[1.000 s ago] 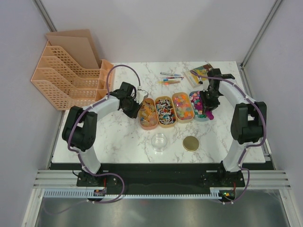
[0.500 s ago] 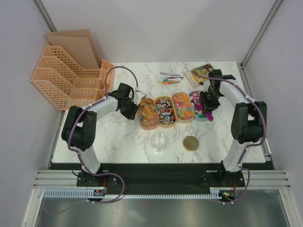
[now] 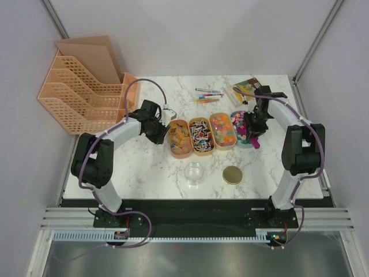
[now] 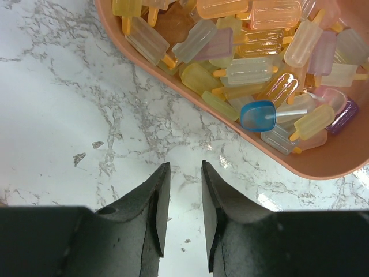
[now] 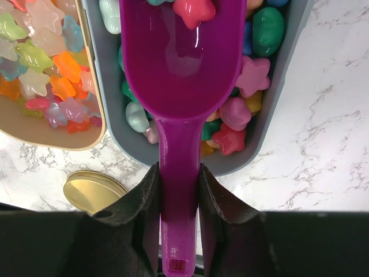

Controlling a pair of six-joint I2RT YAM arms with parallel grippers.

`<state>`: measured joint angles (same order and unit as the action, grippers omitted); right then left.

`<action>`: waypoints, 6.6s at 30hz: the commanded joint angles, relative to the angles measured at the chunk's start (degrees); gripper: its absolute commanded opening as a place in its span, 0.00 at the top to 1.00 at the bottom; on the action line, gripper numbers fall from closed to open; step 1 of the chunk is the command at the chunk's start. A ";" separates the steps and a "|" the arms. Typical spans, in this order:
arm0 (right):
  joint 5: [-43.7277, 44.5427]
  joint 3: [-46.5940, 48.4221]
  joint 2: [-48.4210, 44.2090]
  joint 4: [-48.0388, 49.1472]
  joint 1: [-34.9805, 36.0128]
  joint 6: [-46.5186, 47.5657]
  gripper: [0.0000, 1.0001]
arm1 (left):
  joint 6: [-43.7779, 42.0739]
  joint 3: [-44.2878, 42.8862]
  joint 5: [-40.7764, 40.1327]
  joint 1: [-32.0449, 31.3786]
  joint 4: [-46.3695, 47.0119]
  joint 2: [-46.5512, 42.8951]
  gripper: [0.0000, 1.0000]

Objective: Pack the candies
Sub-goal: Scoop the fake candies from the storage box, then place the fake candies in the packing bottle, then adjust the spatula.

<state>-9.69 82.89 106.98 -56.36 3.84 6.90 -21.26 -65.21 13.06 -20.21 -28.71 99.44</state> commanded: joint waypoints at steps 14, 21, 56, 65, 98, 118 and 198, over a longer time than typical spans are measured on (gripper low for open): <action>-4.98 -3.96 0.60 0.90 0.21 1.54 1.00 | 0.42 3.59 -1.28 0.69 0.84 -5.65 0.64; -5.34 -3.53 1.92 2.13 0.21 2.51 1.00 | -0.10 3.42 -2.86 0.69 1.38 -6.01 0.64; -3.76 -30.07 -20.22 35.08 0.38 0.14 1.00 | -3.09 -3.52 -3.57 1.22 1.73 -4.87 0.64; -4.02 -34.37 -28.48 37.64 0.29 -1.53 1.00 | -3.62 -5.10 -3.13 1.13 1.64 -4.61 0.64; -4.90 -10.73 -33.42 -7.36 19.70 49.01 1.00 | -2.04 1.83 -6.03 8.08 4.10 -19.19 0.62; 9.34 -7.84 -25.51 -13.78 37.55 46.81 1.00 | 1.66 6.41 -4.01 13.53 6.82 -23.68 0.62; 13.48 19.06 -17.06 -13.78 36.69 24.92 1.00 | 24.68 -22.77 49.79 -1.32 -2.41 1.63 0.98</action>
<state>5.41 99.59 93.38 -71.99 41.41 33.34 1.10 -85.08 62.26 -20.27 -31.44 99.85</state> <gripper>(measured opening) 0.336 0.029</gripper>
